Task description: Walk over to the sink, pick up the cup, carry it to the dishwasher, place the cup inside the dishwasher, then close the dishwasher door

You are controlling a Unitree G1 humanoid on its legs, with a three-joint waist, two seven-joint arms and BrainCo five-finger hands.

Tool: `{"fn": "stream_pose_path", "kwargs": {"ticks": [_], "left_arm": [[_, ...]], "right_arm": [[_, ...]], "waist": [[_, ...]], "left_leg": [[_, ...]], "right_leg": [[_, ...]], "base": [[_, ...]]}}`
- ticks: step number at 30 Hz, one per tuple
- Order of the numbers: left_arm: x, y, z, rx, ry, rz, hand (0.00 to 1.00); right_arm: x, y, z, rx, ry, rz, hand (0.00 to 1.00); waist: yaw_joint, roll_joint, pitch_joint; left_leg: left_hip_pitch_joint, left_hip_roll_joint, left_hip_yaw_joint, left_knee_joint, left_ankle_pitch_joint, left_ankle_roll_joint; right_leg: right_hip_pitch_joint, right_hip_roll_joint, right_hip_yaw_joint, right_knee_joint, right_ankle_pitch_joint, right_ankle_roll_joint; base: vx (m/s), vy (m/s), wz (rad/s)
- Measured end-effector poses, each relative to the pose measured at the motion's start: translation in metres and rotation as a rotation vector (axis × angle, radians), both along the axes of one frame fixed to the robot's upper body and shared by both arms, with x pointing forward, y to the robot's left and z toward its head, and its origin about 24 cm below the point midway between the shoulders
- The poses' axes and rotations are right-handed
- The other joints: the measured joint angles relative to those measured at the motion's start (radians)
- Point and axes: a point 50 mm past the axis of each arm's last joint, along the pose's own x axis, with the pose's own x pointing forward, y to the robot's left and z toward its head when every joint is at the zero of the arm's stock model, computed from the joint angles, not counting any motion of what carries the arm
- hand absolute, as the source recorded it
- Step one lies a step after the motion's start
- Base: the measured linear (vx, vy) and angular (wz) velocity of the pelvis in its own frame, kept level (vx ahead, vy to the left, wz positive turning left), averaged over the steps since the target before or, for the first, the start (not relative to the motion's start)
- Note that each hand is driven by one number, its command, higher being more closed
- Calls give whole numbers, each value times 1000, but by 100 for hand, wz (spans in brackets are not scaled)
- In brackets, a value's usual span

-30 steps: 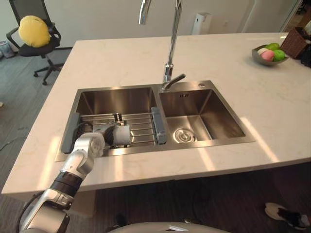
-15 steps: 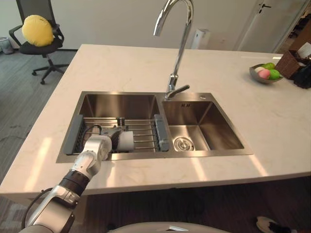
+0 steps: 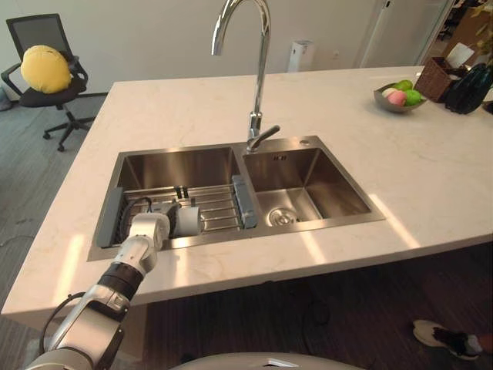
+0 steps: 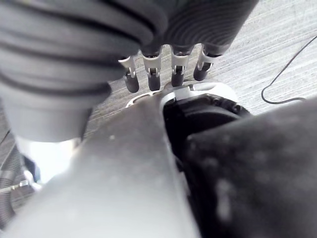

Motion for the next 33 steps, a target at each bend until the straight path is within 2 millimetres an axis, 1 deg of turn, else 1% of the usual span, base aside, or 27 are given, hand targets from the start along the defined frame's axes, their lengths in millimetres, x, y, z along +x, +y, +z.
{"fn": "stream_pose_path", "kwargs": {"ticks": [2, 5, 8, 13, 16, 17, 18, 19, 22, 26, 27, 28, 31, 32, 33], "left_arm": [[0, -1, -1, -17, -19, -4, 100], [-1, 6, -4, -23, -30, 15, 100], [-2, 7, -9, -49, -40, 9, 100], [-4, 10, -14, -134, -81, -14, 100], [-7, 8, -15, -292, -81, -7, 100], [-7, 4, -14, -365, -84, -8, 100], [-6, 0, -9, -432, -97, -5, 100], [-6, -1, -8, -456, -101, -2, 100], [-6, -7, 0, -605, -104, 13, 100], [-13, -22, 11, -845, -98, 10, 100], [-15, -23, 13, -870, -96, 6, 100], [-17, -28, 15, -919, -87, -7, 100], [-20, -35, 17, -984, -89, -12, 100], [-22, -36, 20, -1018, -100, -16, 100], [-23, -38, 23, -1063, -112, -17, 100]], "right_arm": [[3, -2, 1, -2, 6, 5, 0], [5, -4, 2, -3, 8, 22, 0], [5, -7, 3, 0, 8, 24, 0], [5, -8, 3, -2, 6, 24, 0], [5, -10, 3, -6, -1, 19, 0], [4, -11, 2, -8, -5, 12, 0], [3, -12, 2, -9, -7, -3, 0], [3, -12, 2, -9, -11, -7, 0], [4, -13, 2, -12, -30, -19, 0], [4, -8, 1, -6, -51, -21, 0], [5, -7, 0, -4, -56, -23, 0], [5, -4, 0, 3, -67, -42, 0], [2, -3, -1, 9, -68, -63, 0], [2, -3, -1, 10, -72, -68, 0], [1, -3, -1, 11, -70, -73, 0]], "waist": [[2, -1, 0], [1, 7, 5], [4, 13, 8], [4, 19, 11], [4, 18, 12], [8, 18, 13], [9, 18, 15], [9, 18, 17], [13, 22, 34], [25, -1, 56], [24, -5, 58], [23, -13, 63], [24, -16, 63], [25, -16, 63], [26, -14, 64]], "left_leg": [[0, -8, 1, 0, 0, 0], [6, -5, 4, 0, -1, -1], [11, -2, 5, 0, 0, 0], [11, -3, 5, 0, -4, 8], [8, -12, 5, 0, -5, 16], [7, -18, 4, 0, -7, 19], [5, -24, 1, 0, -9, 22], [5, -27, 0, 0, -10, 24], [9, -39, -5, 0, -14, 29], [15, -53, -20, 0, -24, 31], [15, -55, -25, 0, -26, 30], [18, -57, -31, 0, -29, 28], [22, -54, -41, 0, -35, 25], [25, -49, -45, 0, -38, 23], [30, -42, -52, 0, -41, 20]], "right_leg": [[1, -2, 0, 0, 1, 2], [3, -3, 4, 0, 1, 2], [5, -1, 9, 0, -3, 8], [5, -4, 13, -2, -1, 12], [4, -13, 10, -4, 0, 16], [5, -16, 8, -5, 1, 16], [6, -18, 4, -4, 2, 14], [6, -20, 3, -5, 2, 14], [20, -29, -11, -10, 4, 17], [40, -37, -29, -16, 3, 19], [42, -38, -31, -16, 3, 19], [48, -38, -35, -14, 3, 19], [52, -33, -39, -2, 7, 13], [52, -29, -41, 3, 11, 7], [56, -21, -43, 5, 19, -6]], "base": [[26, 39, 3], [-15, 3, -3], [-39, 0, -5], [-7, 2, -1], [19, 22, 3], [36, 40, 8], [39, 46, 7], [43, 36, 9], [42, 32, 13], [56, 9, 10], [72, 10, 12], [61, -1, 12], [58, -11, 9], [46, -22, 10], [41, -22, 10]]}}
